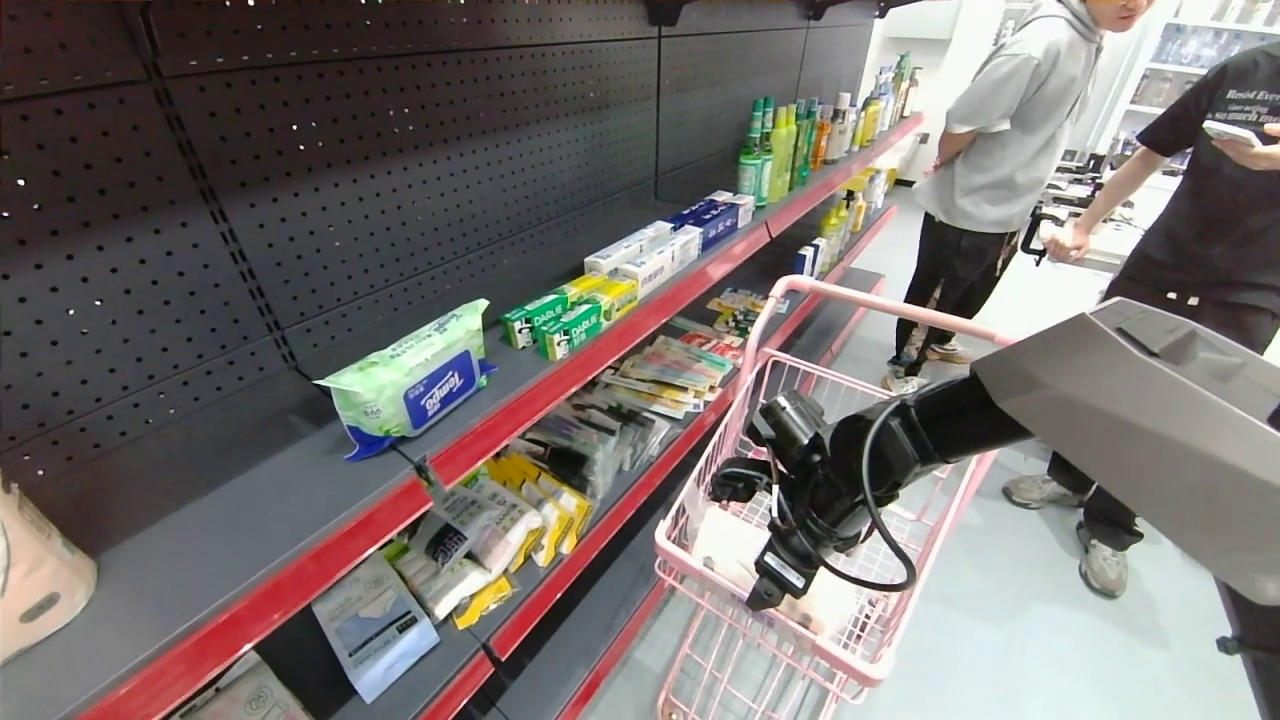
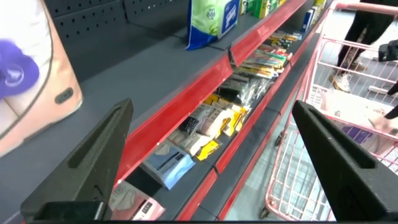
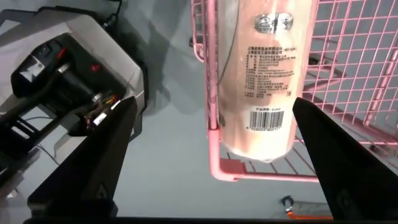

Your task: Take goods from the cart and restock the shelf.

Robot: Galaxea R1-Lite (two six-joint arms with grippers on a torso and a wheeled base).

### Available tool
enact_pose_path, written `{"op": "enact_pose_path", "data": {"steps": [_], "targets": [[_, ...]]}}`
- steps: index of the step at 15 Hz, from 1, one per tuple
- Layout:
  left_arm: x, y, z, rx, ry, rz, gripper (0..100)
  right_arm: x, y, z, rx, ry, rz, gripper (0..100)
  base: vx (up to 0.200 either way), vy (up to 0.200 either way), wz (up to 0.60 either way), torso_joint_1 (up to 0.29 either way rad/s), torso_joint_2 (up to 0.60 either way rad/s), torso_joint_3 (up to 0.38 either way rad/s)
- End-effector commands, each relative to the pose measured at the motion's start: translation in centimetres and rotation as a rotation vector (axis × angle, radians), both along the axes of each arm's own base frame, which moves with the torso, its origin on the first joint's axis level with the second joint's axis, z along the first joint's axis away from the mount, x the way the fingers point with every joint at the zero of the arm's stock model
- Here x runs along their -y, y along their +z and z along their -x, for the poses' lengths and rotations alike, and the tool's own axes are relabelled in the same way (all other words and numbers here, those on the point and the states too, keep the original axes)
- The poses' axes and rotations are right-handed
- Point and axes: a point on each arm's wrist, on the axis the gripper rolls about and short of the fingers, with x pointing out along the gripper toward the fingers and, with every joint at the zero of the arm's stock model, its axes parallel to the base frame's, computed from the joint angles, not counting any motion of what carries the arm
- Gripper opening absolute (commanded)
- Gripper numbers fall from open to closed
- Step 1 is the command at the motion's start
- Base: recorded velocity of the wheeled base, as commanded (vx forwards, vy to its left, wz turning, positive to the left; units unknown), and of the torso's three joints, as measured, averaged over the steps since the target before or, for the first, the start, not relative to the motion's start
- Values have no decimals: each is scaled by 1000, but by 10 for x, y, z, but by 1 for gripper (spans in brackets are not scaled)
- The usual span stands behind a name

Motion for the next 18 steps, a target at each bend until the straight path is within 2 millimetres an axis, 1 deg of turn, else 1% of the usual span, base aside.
{"op": "enact_pose_path", "data": {"steps": [1, 5, 9, 12, 15, 18], "targets": [[0, 0, 0, 0, 0, 1, 100, 5, 6, -7, 30, 19, -1, 100, 0, 0, 0, -149, 339, 203], [0, 0, 0, 0, 0, 1, 100, 5, 4, -12, 33, 20, -2, 100, 0, 0, 0, -44, 115, 70], [0, 0, 0, -2, 0, 1, 100, 3, 13, -16, 67, 33, -14, 100, 0, 0, 0, -129, 306, 179], [0, 0, 0, 0, 0, 1, 100, 1, 18, -20, 92, 56, -18, 100, 0, 0, 0, -11, 28, 15], [0, 0, 0, 0, 0, -1, 100, 1, 16, -20, 86, 57, -16, 100, 0, 0, 0, -12, 27, 27], [0, 0, 0, -2, 0, 1, 100, 1, 15, -20, 84, 58, -18, 100, 0, 0, 0, -120, 303, 168]]}}
